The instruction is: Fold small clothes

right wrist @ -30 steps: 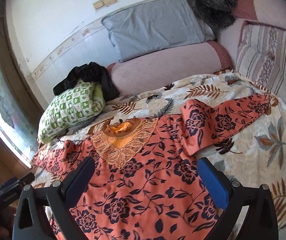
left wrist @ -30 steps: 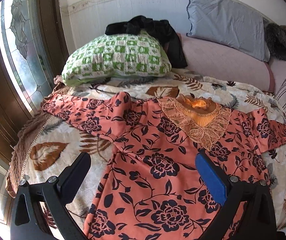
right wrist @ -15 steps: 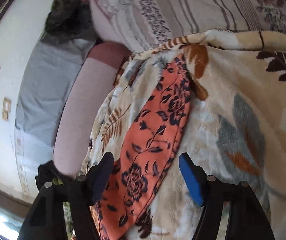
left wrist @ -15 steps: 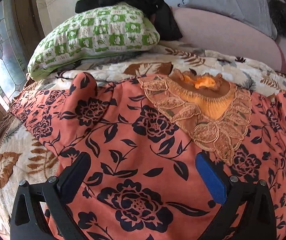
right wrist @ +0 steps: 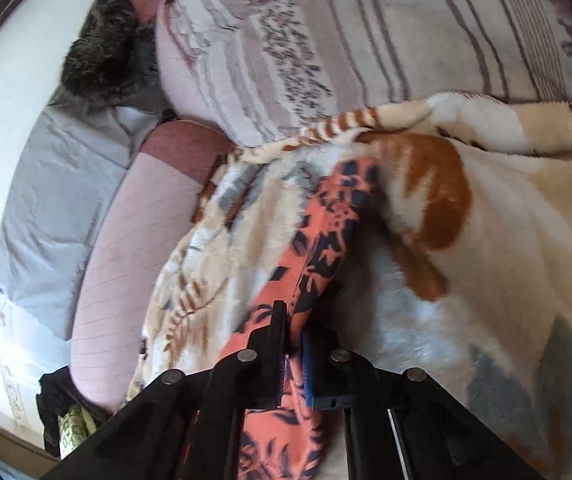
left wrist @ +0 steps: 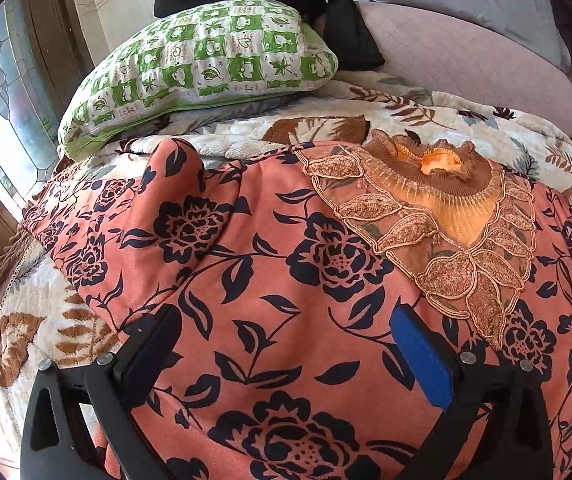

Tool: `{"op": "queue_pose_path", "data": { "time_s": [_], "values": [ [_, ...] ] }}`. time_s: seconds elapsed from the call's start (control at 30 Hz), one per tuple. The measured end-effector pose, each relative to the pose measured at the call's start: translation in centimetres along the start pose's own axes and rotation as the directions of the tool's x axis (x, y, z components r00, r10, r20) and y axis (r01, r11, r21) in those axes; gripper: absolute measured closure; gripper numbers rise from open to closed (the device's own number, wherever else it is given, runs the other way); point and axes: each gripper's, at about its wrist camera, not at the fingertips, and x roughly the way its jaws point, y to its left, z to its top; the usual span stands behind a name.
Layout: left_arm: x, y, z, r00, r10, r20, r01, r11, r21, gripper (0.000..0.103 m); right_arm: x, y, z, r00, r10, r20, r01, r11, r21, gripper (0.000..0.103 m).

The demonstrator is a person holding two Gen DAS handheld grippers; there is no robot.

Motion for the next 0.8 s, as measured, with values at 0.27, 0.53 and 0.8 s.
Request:
{"op": "queue_pose_path", "data": {
  "time_s": [0.27, 0.53, 0.8],
  "values": [
    [-2.7, 6.3, 1.1, 0.998, 0.046, 0.048, -0.039, 0.988, -0.148, 0.0, -5.5, 16.5, -8.0, 0.945, 0.298, -0.133, -0.321, 0.922, -0.217, 0.096],
    [-2.4, 14.8, 1.2, 0.985, 0.173, 0.001, -0.165, 0.94, -0.298, 0.0, -3.1, 28.3, -27.8, 0.873, 0.268, -0.407, -0.438, 0.799, -0.413, 0.096],
    [-1.5, 20.7, 1.1, 0.977, 0.196, -0.077, -0.211, 0.894, -0.395, 0.0, 2.4, 28.9, -46.6, 0.709, 0.095, -0.699, -0.473, 0.799, -0.371, 0.084]
  ]
}}
